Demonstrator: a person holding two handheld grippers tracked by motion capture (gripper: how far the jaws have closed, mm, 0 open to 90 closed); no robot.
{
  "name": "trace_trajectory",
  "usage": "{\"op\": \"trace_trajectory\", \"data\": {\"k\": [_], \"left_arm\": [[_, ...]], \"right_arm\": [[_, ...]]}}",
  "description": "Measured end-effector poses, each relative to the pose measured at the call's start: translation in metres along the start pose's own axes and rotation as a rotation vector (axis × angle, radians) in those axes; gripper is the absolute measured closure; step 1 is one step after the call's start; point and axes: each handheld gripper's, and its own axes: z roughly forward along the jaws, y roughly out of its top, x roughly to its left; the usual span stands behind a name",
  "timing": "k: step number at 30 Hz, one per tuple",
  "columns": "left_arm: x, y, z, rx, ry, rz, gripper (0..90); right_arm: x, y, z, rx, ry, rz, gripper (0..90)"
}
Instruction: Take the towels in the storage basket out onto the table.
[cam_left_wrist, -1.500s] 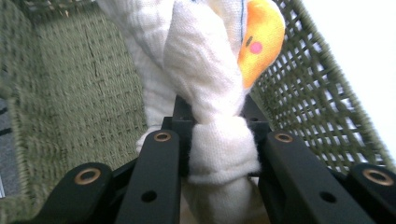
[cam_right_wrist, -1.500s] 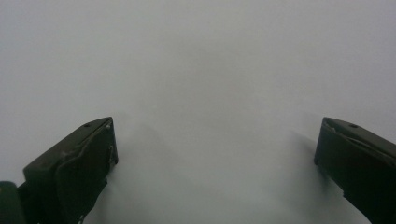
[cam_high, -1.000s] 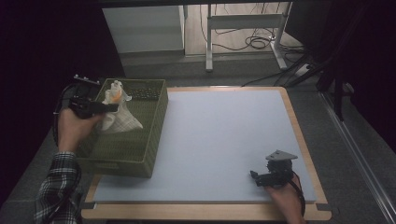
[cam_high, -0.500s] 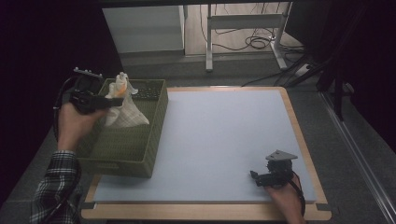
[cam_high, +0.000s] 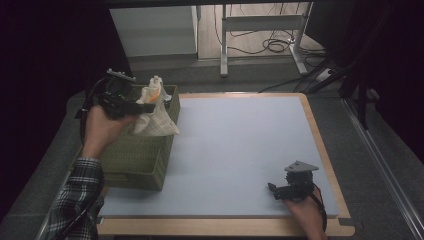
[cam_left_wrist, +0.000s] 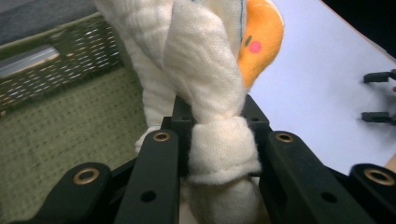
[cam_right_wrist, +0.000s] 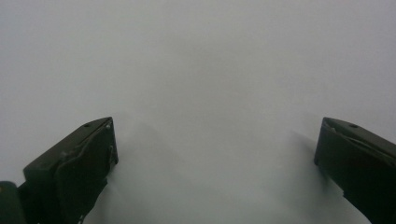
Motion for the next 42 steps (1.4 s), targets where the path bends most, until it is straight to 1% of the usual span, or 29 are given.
{"op": "trace_trajectory", "data": {"k": [2,3,6,7,9,11,12,13,16,18,20,21,22,23,24,25,26,27,28,29,31,32,33,35,36,37,38,39,42], "left_arm": [[-0.006,0.004,0.004,0.007,-0.01,0.016,73.8],[-0.006,0.004,0.004,0.007,-0.01,0.016,73.8],[-0.018,0.011,0.015,0.019,-0.029,0.047,73.7],[-0.018,0.011,0.015,0.019,-0.029,0.047,73.7],[-0.028,0.016,0.025,0.028,-0.046,0.065,73.6],[-0.03,0.018,0.029,0.033,-0.053,0.071,73.6],[-0.036,0.021,0.036,0.039,-0.062,0.083,73.6],[-0.036,0.021,0.036,0.039,-0.062,0.083,73.6],[-0.046,0.026,0.049,0.054,-0.081,0.107,73.3],[-0.052,0.029,0.057,0.058,-0.09,0.114,73.2],[-0.062,0.032,0.071,0.071,-0.106,0.128,73.1],[-0.062,0.032,0.071,0.071,-0.106,0.128,73.1],[-0.069,0.035,0.083,0.086,-0.116,0.14,73.1],[-0.069,0.035,0.083,0.086,-0.116,0.14,73.0],[-0.076,0.036,0.094,0.1,-0.13,0.15,73.0],[-0.076,0.036,0.094,0.1,-0.13,0.15,73.0],[-0.083,0.037,0.106,0.115,-0.141,0.163,73.0],[-0.083,0.037,0.106,0.115,-0.141,0.163,72.9],[-0.09,0.037,0.117,0.13,-0.154,0.172,72.9],[-0.09,0.037,0.117,0.13,-0.154,0.172,72.8],[-0.096,0.037,0.129,0.139,-0.167,0.178,72.8],[-0.101,0.036,0.14,0.154,-0.182,0.185,72.7],[-0.101,0.036,0.14,0.154,-0.182,0.185,72.5],[-0.106,0.035,0.151,0.168,-0.187,0.194,72.4],[-0.112,0.034,0.163,0.18,-0.193,0.202,72.0],[-0.112,0.034,0.163,0.18,-0.193,0.202,71.8],[-0.117,0.031,0.173,0.188,-0.204,0.206,71.6],[-0.117,0.031,0.173,0.188,-0.204,0.206,71.5],[-0.124,0.025,0.192,0.204,-0.217,0.203,70.9]], "right_arm": [[0.0,0.0,0.0,0.0,0.0,0.0,0.0],[0.0,0.0,0.0,0.0,0.0,0.0,0.0],[0.0,0.0,0.0,0.001,0.001,0.0,0.0],[0.0,0.0,0.0,0.001,0.001,0.0,0.0],[0.0,0.0,0.0,0.001,0.001,0.0,0.0],[0.0,0.0,0.0,0.002,0.002,0.001,0.0],[0.0,0.0,0.0,0.002,0.003,0.0,0.0],[0.0,0.0,0.0,0.002,0.003,0.0,0.0],[0.0,0.0,0.0,0.002,0.003,0.001,0.0],[0.0,0.0,0.0,0.003,0.004,0.006,0.0],[0.0,0.0,0.0,0.002,0.002,0.004,0.0],[0.0,0.0,0.0,0.002,0.002,0.004,0.0],[0.0,0.0,0.0,0.003,0.003,0.005,0.0],[0.0,0.0,0.0,0.003,0.003,0.005,0.0],[0.0,0.0,0.0,0.002,0.003,0.004,0.0],[0.0,0.0,0.0,0.002,0.003,0.004,0.0],[0.0,0.0,0.0,0.003,0.004,0.007,0.0],[0.0,0.0,0.0,0.003,0.004,0.007,0.0],[0.0,0.0,0.0,0.003,0.003,0.005,0.0],[0.0,0.0,0.0,0.003,0.003,0.005,0.0],[0.0,0.0,0.0,0.003,0.003,0.005,0.0],[0.0,0.0,0.0,0.004,0.004,0.007,0.0],[0.0,0.0,0.0,0.004,0.004,0.007,0.0],[0.0,0.0,0.0,0.003,0.003,0.006,0.0],[0.0,0.0,0.0,0.004,0.004,0.007,0.0],[0.0,0.0,0.0,0.004,0.004,0.007,0.0],[0.0,0.0,0.0,0.002,0.002,0.004,0.0],[0.0,0.0,0.0,0.002,0.002,0.004,0.0],[0.0,0.0,0.0,0.002,0.001,0.003,0.0]]}}
